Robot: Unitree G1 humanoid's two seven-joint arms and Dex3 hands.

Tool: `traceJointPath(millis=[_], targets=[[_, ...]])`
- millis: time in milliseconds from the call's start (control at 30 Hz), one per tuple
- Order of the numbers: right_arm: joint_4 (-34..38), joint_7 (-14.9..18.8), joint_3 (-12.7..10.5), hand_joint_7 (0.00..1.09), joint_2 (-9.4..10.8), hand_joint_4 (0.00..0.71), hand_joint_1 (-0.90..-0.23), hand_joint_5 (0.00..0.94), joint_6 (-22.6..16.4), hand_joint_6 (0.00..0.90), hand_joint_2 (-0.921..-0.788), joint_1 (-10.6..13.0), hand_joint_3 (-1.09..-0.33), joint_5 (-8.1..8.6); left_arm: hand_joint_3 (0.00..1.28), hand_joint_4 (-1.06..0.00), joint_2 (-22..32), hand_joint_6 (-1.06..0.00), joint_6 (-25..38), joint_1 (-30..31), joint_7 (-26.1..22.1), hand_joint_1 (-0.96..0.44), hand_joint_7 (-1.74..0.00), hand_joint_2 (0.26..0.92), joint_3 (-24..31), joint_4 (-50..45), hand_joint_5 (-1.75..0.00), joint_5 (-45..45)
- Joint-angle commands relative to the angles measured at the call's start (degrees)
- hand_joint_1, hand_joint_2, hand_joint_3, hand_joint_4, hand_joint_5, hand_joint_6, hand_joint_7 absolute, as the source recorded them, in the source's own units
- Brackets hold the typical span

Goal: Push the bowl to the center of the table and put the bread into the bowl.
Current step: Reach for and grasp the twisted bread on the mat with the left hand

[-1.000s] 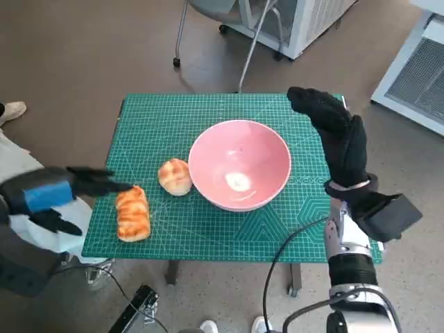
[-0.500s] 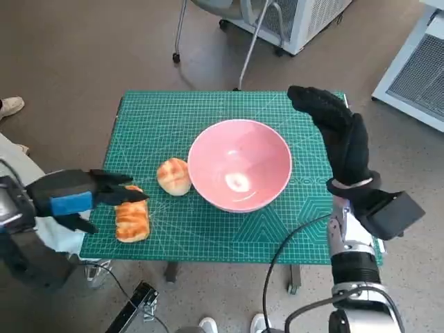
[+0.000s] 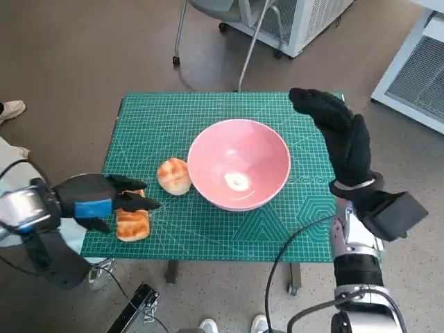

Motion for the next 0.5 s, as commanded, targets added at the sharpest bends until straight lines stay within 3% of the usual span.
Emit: traceJointPath(millis=[33,233,500], targets=[[-0.64,-0.09,0.04,0.79,-0.10,0.363,-0.574,0.015,1.07,-0.001,-0.921,1.95,-0.815,-0.23,0.02,-0.28,-1.42,-0.38,1.57,-2.51,3.23,-0.16,0.00,0.873,-3.72,1.78,0.00,3.88],[-0.95,0.24,-0.26,0.79,0.35,0.364,-0.574,0.015,1.50,-0.001,-0.921,2.26,-0.815,0.69,0.03,-0.32,-3.03,-0.41,2.60,-4.40,6.72,-0.15,-0.02,0.909,-8.03,4.68,-0.02,7.31],[-1.40,0.72,-0.55,0.78,0.82,0.364,-0.573,0.015,1.78,-0.001,-0.921,2.74,-0.812,1.81,0.18,-0.54,-5.38,-0.57,1.52,-7.48,11.82,0.03,-0.08,0.920,-13.30,11.69,-0.10,8.74]])
